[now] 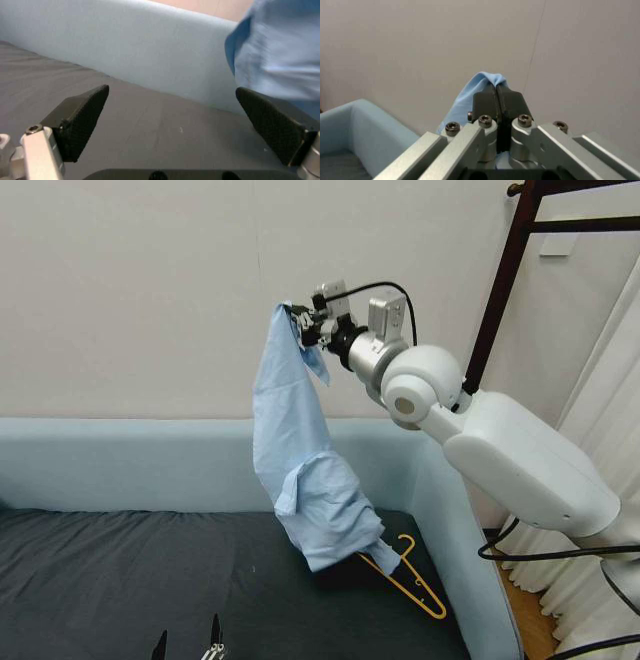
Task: Pick up the clothes from the sofa and hang them on the clothes hanger.
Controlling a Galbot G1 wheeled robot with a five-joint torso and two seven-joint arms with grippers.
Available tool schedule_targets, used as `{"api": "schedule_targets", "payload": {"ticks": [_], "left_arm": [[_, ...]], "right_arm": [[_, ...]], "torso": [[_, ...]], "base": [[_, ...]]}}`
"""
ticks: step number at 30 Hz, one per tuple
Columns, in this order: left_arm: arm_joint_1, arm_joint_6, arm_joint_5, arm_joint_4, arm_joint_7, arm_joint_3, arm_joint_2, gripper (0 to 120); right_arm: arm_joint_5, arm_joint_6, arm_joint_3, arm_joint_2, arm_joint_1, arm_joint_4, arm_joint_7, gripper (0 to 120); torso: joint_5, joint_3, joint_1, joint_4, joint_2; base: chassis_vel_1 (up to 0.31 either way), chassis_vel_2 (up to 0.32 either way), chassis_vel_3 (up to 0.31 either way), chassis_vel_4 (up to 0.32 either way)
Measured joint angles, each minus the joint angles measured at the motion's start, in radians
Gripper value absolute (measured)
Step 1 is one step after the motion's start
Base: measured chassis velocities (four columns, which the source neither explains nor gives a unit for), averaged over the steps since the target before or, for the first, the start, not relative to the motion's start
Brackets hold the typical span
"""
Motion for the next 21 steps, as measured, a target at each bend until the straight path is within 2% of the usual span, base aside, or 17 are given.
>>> {"api": "schedule_targets", "payload": {"ticks": [4,8,12,14,18,21], "left_arm": [[-0.006,0.001,-0.002,0.004,0.000,0.002,0.008,100],[-0.010,0.004,-0.006,0.005,-0.001,0.005,0.016,100],[-0.010,0.004,-0.011,0.004,-0.001,0.005,0.022,100],[-0.009,0.005,-0.016,0.004,-0.004,0.005,0.031,100],[-0.017,0.010,-0.025,0.004,-0.008,0.010,0.031,100],[-0.024,0.012,-0.032,0.007,-0.011,0.011,0.030,100]], "right_arm": [[0.039,-0.005,0.028,-0.069,-0.018,0.057,0.023,0],[0.100,-0.023,0.058,-0.196,-0.106,0.227,0.063,0],[0.089,-0.031,0.077,-0.240,-0.183,0.283,0.064,0],[0.078,-0.032,0.163,-0.340,-0.290,0.298,0.040,0],[0.115,-0.033,0.178,-0.397,-0.250,0.305,0.005,0],[0.129,-0.036,0.163,-0.407,-0.207,0.307,-0.007,0]], "torso": [[0.0003,0.000,0.000,-0.0003,0.000],[0.0002,0.000,0.000,-0.0006,0.000],[0.0007,0.000,0.000,-0.0002,0.000],[0.0006,0.000,0.000,-0.0001,0.000],[0.0004,0.000,0.000,-0.0004,0.000],[0.0000,0.000,0.000,-0.0003,0.000]], "base": [[0.000,0.000,0.000,0.000],[0.000,0.000,0.000,0.000],[0.000,0.000,0.000,0.000],[0.000,0.000,0.000,0.000],[0.000,0.000,0.000,0.000],[0.000,0.000,0.000,0.000]]}}
